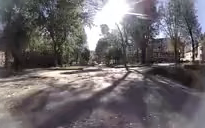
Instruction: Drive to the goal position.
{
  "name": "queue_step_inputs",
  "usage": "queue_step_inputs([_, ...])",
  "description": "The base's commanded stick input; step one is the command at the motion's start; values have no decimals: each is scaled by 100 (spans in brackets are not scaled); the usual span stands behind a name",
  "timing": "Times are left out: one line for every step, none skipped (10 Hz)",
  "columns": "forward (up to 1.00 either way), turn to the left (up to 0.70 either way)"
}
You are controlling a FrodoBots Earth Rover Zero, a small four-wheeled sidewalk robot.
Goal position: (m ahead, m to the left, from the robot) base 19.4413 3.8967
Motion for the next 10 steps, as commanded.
queue_step_inputs([100, 6])
queue_step_inputs([100, 6])
queue_step_inputs([100, 6])
queue_step_inputs([100, 19])
queue_step_inputs([100, 46])
queue_step_inputs([100, 46])
queue_step_inputs([100, 21])
queue_step_inputs([100, 6])
queue_step_inputs([100, 6])
queue_step_inputs([100, 6])
